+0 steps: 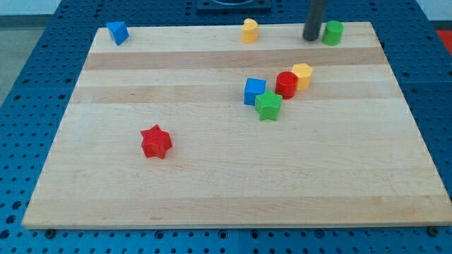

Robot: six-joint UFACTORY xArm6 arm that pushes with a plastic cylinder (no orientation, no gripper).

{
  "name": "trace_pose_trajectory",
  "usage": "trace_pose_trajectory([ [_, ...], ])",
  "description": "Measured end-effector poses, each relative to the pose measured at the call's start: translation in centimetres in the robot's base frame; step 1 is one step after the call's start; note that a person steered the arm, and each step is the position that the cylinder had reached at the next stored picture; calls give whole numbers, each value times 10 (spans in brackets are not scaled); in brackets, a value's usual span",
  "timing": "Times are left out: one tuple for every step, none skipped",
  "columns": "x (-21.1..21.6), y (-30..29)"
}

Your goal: Push the green circle to the top right corner of the board

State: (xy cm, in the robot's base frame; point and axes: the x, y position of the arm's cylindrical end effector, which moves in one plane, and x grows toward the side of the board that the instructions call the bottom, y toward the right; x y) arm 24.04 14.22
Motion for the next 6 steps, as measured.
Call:
trace_pose_trajectory([
  [17,-4],
  [40,25],
  [42,51],
  [19,55],
  [8,58],
  [13,46],
])
